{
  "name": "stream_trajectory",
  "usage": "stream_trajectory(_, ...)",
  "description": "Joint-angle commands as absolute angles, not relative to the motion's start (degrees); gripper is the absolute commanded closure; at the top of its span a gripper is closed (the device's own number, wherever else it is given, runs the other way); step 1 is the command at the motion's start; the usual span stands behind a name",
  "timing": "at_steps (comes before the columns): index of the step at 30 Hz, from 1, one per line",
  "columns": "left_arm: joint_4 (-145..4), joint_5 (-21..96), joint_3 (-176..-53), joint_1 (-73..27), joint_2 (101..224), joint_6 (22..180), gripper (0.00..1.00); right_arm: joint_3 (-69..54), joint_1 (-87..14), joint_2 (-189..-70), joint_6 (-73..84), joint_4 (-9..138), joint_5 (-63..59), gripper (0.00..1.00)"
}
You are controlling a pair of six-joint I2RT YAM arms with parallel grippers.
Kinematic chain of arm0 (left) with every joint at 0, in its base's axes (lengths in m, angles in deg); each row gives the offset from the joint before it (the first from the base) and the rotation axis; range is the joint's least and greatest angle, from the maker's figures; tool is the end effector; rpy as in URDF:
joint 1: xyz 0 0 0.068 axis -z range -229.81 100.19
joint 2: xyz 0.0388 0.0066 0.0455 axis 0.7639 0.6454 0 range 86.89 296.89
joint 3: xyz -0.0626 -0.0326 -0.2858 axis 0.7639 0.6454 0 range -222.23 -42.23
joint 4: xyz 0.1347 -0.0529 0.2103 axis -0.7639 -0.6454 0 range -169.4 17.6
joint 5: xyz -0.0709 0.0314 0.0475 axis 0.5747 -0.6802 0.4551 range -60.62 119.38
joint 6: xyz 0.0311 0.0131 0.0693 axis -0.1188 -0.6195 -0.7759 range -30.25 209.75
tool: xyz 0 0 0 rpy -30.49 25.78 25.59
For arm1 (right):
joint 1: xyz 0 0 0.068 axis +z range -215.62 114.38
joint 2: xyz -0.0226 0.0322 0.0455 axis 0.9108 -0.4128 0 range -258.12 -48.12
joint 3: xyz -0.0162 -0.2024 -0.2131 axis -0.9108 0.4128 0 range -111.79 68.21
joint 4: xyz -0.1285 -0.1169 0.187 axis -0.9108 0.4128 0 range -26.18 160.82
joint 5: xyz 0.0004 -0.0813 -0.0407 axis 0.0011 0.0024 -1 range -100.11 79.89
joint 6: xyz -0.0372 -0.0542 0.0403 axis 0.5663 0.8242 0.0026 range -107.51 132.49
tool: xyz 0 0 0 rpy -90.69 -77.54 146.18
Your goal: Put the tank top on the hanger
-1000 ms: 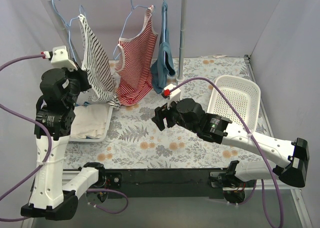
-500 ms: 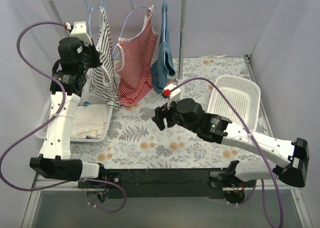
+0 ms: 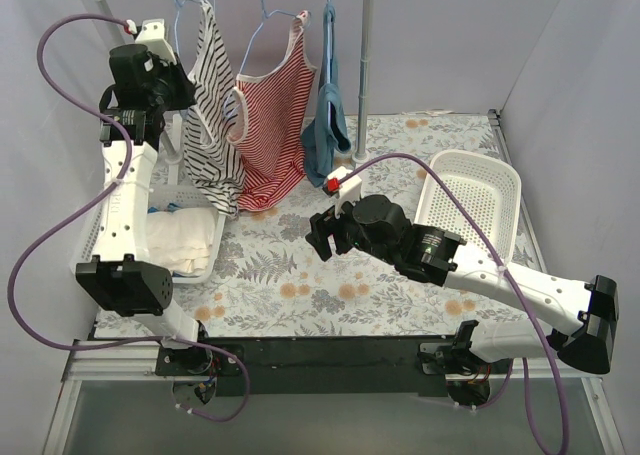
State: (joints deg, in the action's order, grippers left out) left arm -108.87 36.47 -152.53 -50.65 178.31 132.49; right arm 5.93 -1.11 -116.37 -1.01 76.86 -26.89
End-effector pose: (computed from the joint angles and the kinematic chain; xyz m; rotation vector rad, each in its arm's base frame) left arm 0.3659 -0.0028 0.4916 -0.6318 1.8153 -0.6137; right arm 0.1405 0.2505 0.3697 -0.6479 1.8294 0.6451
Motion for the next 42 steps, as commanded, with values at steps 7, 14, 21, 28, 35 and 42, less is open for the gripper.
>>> stream_trajectory(7,-109.92,40.19,-152.53,-52.27,176.11,134.22,0.78,3.08,-1.20,-115.89,-1.04,76.56,-27.78,0.21)
stream_trajectory(14,-113.53,35.09,-158.85,-52.27,172.95,136.42,0.02,2.82,-1.20,-115.71,-1.13,76.83,-28.22,0.21)
stream_trajectory(21,-113.01,48.18,-156.85,-51.31,165.75,143.10,0.02,4.13,-1.11,-114.22,-1.22,76.74,-31.20,0.21)
stream_trajectory(28,-112.22,37.83,-149.64,-31.46,160.47,143.80,0.02,9.05,-1.11,-109.13,-4.47,76.74,-40.69,0.18)
stream_trajectory(35,-106.42,27.30,-130.67,-12.23,153.71,149.25,0.02,18.10,-1.20,-97.44,-11.58,78.41,-52.21,0.14)
stream_trajectory(42,-96.94,19.70,-104.04,-1.82,144.84,157.68,0.02,26.37,-1.20,-88.47,-15.99,78.32,-55.64,0.11)
